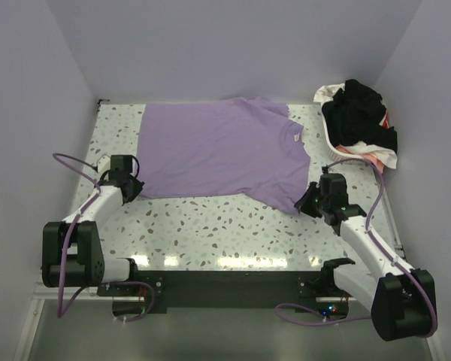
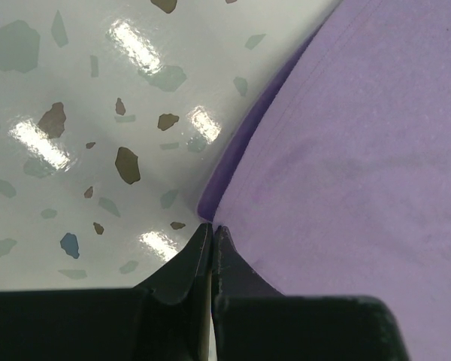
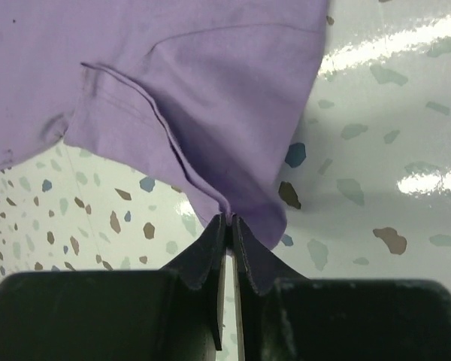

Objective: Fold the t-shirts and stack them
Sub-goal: Flatten the tshirt out

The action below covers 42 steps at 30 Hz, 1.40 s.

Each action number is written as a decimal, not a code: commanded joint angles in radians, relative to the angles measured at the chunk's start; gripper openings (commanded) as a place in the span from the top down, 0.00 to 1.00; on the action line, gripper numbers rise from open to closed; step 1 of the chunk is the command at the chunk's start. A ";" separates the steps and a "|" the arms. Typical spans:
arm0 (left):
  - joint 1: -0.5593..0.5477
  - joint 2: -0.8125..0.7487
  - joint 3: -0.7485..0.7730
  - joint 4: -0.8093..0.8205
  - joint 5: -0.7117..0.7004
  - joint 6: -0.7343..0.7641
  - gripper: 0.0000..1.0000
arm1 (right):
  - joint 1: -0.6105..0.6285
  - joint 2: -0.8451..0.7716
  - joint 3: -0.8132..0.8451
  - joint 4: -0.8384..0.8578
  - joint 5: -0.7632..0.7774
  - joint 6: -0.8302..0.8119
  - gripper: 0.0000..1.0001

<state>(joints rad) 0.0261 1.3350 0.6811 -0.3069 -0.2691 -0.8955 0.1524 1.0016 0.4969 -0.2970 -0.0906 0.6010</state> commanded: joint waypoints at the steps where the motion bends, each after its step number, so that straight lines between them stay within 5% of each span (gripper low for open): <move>1: 0.005 -0.005 0.000 0.040 0.004 0.004 1.00 | 0.006 -0.050 -0.030 -0.051 -0.044 -0.026 0.91; 17: 0.005 -0.011 0.000 0.043 0.014 0.003 1.00 | 0.131 -0.052 -0.135 -0.019 -0.080 0.031 0.87; 24: 0.005 -0.011 0.000 0.042 0.010 0.009 1.00 | 0.231 -0.170 -0.103 -0.091 -0.025 0.045 0.57; 27: 0.005 -0.013 0.005 0.038 0.004 0.013 1.00 | 0.236 -0.215 -0.029 -0.116 0.046 0.017 0.53; 42: 0.006 0.003 0.028 0.017 -0.002 0.024 1.00 | 0.237 0.433 0.253 0.363 0.008 -0.171 0.54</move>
<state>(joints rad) 0.0261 1.3357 0.6804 -0.3031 -0.2577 -0.8944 0.3859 1.3937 0.6922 -0.0887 -0.0734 0.4919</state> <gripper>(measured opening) 0.027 0.457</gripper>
